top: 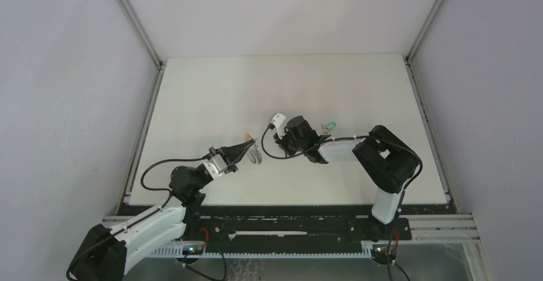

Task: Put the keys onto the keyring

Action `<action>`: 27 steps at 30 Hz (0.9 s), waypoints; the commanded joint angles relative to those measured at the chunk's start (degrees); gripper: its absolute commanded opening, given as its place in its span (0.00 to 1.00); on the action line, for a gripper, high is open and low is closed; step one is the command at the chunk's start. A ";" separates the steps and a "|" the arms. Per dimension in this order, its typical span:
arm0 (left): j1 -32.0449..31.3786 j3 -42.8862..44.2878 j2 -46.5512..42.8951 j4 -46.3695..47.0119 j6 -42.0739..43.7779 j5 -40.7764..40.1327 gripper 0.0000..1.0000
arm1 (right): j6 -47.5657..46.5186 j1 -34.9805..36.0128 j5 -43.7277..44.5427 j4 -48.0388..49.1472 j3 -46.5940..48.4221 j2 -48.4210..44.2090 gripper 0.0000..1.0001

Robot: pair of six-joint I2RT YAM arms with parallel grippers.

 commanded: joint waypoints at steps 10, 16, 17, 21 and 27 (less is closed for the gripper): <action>0.31 -0.58 -1.13 1.92 0.95 -0.52 0.00 | 0.66 0.16 -0.29 3.72 1.13 -5.81 0.26; 0.35 -0.58 -1.44 2.15 0.54 -0.23 0.00 | 0.20 -1.00 -2.13 3.86 1.03 -10.87 0.28; 0.37 -0.64 -1.58 2.32 0.39 -0.13 0.00 | -0.26 -1.32 -3.47 4.41 0.25 -12.30 0.28; 0.38 -0.59 -1.28 3.95 -0.63 0.33 0.00 | -3.42 -2.86 -11.14 9.25 -4.79 -20.49 0.29; 0.62 -0.36 2.04 9.70 -4.26 1.80 0.00 | -8.47 -3.89 -24.05 12.66 -8.26 -29.36 0.29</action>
